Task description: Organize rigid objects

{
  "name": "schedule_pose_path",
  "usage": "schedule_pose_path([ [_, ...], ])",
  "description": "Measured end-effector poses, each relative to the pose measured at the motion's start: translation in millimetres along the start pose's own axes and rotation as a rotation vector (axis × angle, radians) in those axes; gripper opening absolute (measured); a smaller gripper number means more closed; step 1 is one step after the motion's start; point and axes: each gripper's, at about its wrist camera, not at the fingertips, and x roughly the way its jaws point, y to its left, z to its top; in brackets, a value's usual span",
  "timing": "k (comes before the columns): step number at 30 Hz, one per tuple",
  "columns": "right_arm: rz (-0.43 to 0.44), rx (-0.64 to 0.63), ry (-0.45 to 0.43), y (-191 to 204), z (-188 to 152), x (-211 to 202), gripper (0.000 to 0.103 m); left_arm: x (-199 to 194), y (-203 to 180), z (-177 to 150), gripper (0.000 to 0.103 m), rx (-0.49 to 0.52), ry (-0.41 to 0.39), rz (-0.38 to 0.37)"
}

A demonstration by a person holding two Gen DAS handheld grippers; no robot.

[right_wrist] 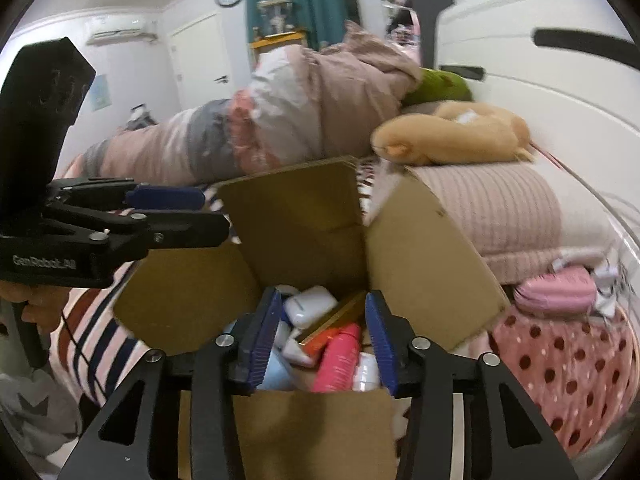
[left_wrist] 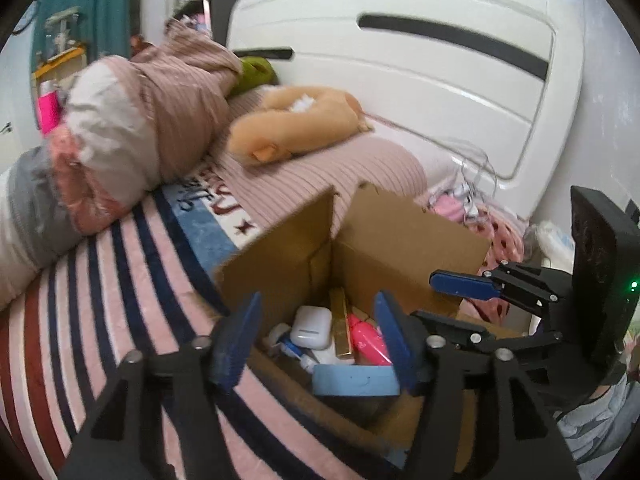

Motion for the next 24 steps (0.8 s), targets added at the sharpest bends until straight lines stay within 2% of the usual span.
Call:
schedule_pose_path([
  [2,0.029,-0.035,-0.013,7.4,6.5,-3.6,0.048,-17.5,5.8,-3.6,0.066,-0.028,-0.039,0.025],
  [4,0.06,-0.07,-0.032,15.7,14.4,-9.1,0.056,-37.7,12.0,-8.1,0.075,-0.049,-0.085,0.069],
  [7,0.091,-0.115,-0.075,26.3,25.9,-19.7,0.071,-70.9,19.6,-16.3,0.086,-0.079,-0.167,0.157],
  [9,0.117,-0.14,-0.111,32.1,32.4,-27.0,0.086,-88.0,26.0,-21.5,0.09,-0.11,-0.205,0.203],
  [12,0.156,-0.167,-0.173,38.6,38.5,-38.0,0.101,-109.4,35.7,-31.3,0.098,-0.167,-0.25,0.277],
  [17,0.204,-0.186,-0.221,46.7,44.2,-42.8,0.103,-127.1,51.9,-49.6,0.099,-0.244,-0.277,0.4],
  [24,0.232,-0.174,-0.198,51.4,40.0,-35.8,0.103,-132.5,64.3,-66.7,0.099,-0.293,-0.266,0.43],
])
